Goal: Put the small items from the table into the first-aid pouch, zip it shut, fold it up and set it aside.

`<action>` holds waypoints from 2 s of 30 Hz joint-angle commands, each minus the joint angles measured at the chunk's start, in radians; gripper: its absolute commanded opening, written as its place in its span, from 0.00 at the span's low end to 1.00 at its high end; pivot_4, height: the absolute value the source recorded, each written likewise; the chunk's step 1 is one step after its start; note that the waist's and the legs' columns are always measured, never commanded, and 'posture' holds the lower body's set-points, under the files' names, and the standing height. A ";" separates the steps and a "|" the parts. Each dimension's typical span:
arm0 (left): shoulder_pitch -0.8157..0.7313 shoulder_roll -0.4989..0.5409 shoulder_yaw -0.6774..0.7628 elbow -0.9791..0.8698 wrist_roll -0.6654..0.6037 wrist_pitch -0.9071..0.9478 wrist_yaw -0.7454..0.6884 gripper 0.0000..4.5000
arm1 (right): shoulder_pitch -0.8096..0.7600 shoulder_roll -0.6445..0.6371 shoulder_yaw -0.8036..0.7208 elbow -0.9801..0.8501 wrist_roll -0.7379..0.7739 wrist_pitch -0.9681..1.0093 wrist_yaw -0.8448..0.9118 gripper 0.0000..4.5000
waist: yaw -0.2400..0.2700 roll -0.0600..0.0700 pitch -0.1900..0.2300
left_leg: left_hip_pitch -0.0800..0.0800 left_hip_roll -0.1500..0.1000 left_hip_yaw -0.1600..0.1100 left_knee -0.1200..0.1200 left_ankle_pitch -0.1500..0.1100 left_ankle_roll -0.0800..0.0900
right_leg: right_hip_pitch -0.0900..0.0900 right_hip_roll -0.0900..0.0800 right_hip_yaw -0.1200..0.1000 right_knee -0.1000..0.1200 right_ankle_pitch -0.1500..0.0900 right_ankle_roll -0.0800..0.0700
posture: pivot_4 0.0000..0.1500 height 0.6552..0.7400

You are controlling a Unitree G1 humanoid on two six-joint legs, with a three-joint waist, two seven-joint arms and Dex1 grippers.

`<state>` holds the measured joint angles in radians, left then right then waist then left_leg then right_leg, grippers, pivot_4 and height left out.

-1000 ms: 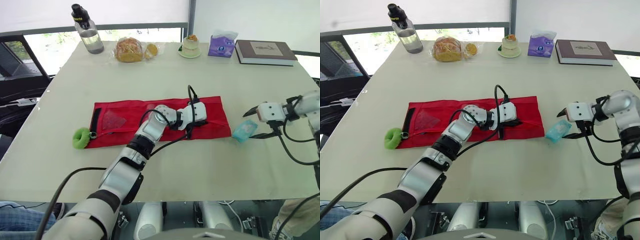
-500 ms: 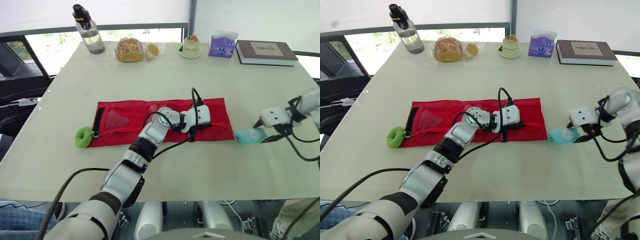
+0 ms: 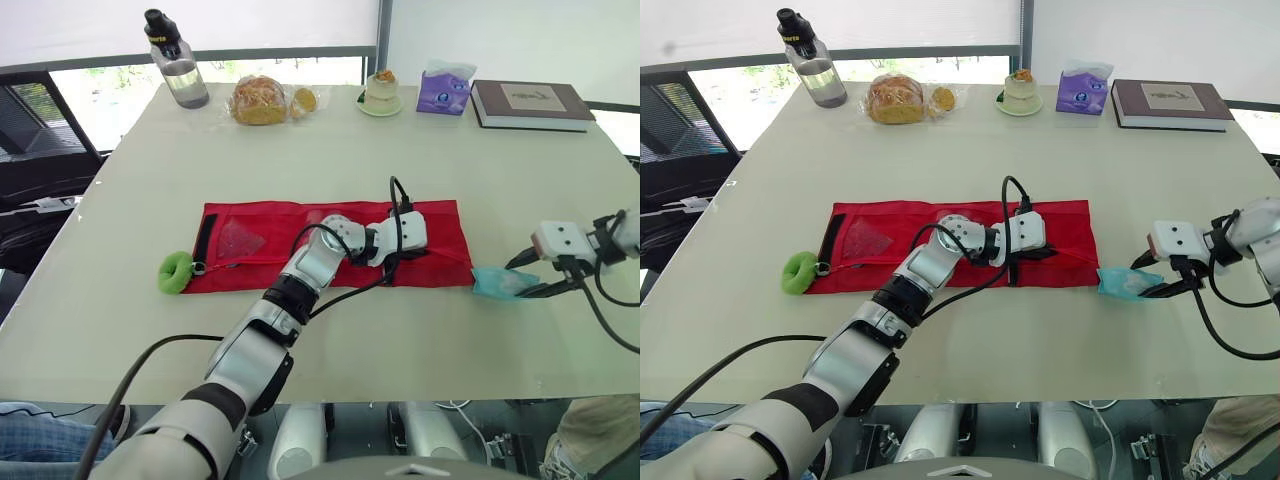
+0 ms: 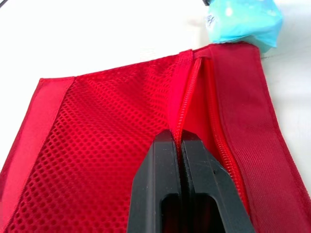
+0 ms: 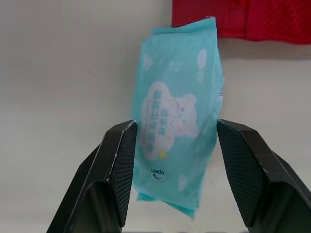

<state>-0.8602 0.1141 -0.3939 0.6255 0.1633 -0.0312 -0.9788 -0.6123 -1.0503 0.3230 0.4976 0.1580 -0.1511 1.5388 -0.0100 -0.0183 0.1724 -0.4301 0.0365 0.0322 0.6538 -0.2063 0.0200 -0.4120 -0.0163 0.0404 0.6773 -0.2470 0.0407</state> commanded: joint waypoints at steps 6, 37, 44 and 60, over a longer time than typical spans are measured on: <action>-0.009 0.000 0.007 -0.007 -0.017 -0.016 -0.004 0.00 | 0.164 -0.031 -0.171 -0.251 0.041 0.174 -0.090 0.55 | -0.003 0.000 0.000 | 0.001 0.000 0.000 0.000 0.000 0.000 | 0.000 0.000 0.000 0.001 0.000 0.000 | 1.00 1.00; 0.005 -0.072 0.030 -0.083 -0.103 0.042 -0.028 0.00 | 0.550 0.276 -0.445 -1.008 0.307 1.160 -0.845 0.01 | -0.002 -0.003 -0.001 | -0.001 0.000 -0.009 0.000 0.000 0.000 | 0.000 0.001 -0.001 0.000 0.000 0.001 | 1.00 1.00; 0.018 -0.078 0.011 -0.108 -0.099 0.039 -0.039 0.00 | 0.406 0.430 -0.502 -1.026 0.353 1.483 -1.032 0.01 | -0.003 -0.004 -0.002 | -0.001 0.000 -0.010 0.000 0.000 0.000 | 0.000 0.003 -0.001 0.000 0.000 0.001 | 1.00 1.00; 0.062 -0.077 -0.013 -0.152 -0.103 0.043 -0.061 0.00 | 0.230 0.881 -0.698 -1.084 0.328 1.689 -1.309 0.27 | -0.001 -0.003 -0.002 | -0.002 0.000 -0.011 -0.001 0.000 0.000 | 0.000 0.002 -0.002 0.000 0.000 0.000 | 1.00 1.00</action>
<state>-0.7992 0.0594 -0.3828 0.5125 0.0745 0.0180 -1.0292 -0.3722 -0.1774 -0.3847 -0.5160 0.4603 1.5386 0.2210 -0.0105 -0.0212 0.1700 -0.4324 0.0365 0.0218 0.6531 -0.2064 0.0201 -0.4121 -0.0143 0.0385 0.6770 -0.2473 0.0412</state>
